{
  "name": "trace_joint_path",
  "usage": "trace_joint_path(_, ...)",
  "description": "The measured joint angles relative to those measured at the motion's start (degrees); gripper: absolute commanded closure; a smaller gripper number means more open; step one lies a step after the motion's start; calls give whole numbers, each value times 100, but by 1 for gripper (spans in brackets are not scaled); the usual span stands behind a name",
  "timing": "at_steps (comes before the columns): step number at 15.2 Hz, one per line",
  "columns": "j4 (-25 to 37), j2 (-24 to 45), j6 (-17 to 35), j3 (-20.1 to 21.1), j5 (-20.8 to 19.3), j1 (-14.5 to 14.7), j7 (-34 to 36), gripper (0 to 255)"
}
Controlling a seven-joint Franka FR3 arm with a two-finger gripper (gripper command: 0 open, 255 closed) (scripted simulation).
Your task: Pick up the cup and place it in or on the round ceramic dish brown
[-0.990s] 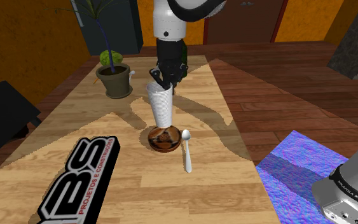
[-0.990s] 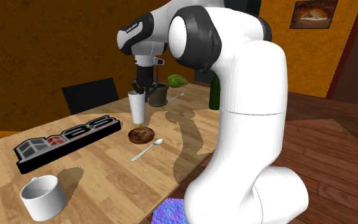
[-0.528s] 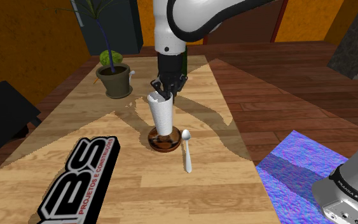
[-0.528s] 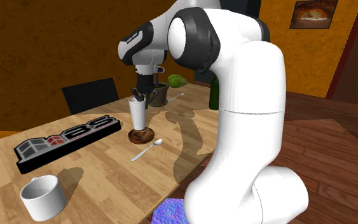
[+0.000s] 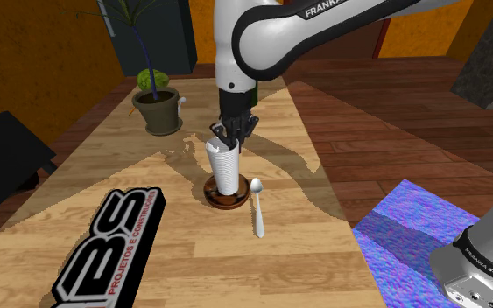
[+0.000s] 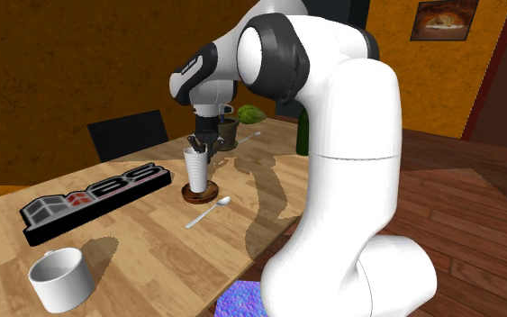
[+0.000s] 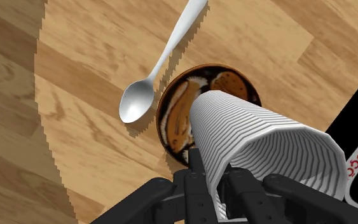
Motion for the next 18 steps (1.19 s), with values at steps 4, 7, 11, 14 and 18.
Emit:
trace_joint_path(4,-5,4,11,-1,-1,0,-1,255)
trace_joint_path(7,-4,4,11,-1,-1,0,-1,0)
trace_joint_path(11,-4,4,11,-1,-1,0,-1,0)
trace_joint_path(14,261,-120,-367,3,28,-17,-7,0)
trace_joint_path(18,444,-201,-634,-6,49,-43,-33,0)
